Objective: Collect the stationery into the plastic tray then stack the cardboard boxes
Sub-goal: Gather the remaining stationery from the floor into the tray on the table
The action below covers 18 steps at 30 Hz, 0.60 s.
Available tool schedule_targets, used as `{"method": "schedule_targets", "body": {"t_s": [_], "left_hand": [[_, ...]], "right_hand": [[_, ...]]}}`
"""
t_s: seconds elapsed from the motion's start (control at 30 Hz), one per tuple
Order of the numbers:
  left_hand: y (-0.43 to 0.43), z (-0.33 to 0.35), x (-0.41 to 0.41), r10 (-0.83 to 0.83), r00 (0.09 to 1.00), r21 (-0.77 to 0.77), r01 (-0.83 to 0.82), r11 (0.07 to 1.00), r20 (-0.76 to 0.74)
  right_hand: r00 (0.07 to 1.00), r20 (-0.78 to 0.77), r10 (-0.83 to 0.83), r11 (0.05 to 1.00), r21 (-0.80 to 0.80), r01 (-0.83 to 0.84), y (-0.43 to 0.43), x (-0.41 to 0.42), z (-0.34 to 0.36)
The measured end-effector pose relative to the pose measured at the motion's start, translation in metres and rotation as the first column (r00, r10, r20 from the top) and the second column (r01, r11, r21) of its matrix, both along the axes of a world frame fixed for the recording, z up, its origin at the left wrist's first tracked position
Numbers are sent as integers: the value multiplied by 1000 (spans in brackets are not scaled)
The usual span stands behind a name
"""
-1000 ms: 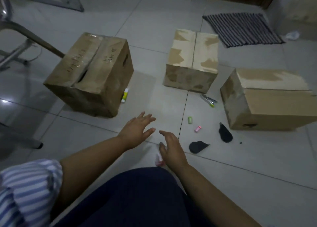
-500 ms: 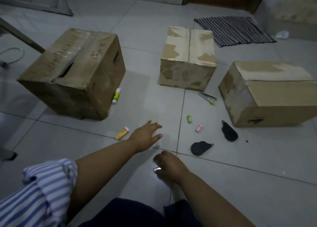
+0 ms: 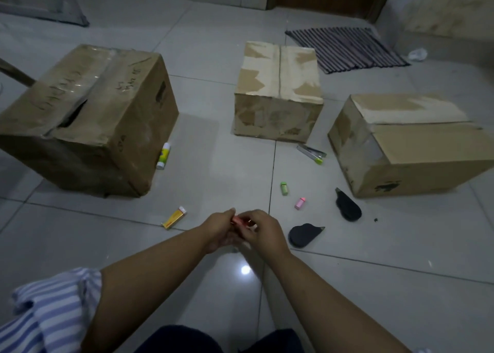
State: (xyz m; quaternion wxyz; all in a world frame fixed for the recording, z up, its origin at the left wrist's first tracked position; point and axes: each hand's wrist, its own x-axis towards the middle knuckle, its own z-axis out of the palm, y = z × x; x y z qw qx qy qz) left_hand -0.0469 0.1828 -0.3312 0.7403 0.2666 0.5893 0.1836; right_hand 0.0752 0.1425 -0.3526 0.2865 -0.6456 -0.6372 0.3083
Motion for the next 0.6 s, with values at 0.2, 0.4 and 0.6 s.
{"method": "schedule_targets", "body": {"t_s": [0.2,0.4,0.6], "left_hand": [[20,0,15,113,991,-4,-113,994,71],[28,-6,32,131,982,-18,-130,991,134],[34,-8,40,145,980,9,-147,989,138]], "right_hand": [[915,-15,-404,913,57,404,36,46,-3],[842,219,-493,845,-110,524,58,95,-21],[846,149,-512,841,-113,529,72,93,-30]]}}
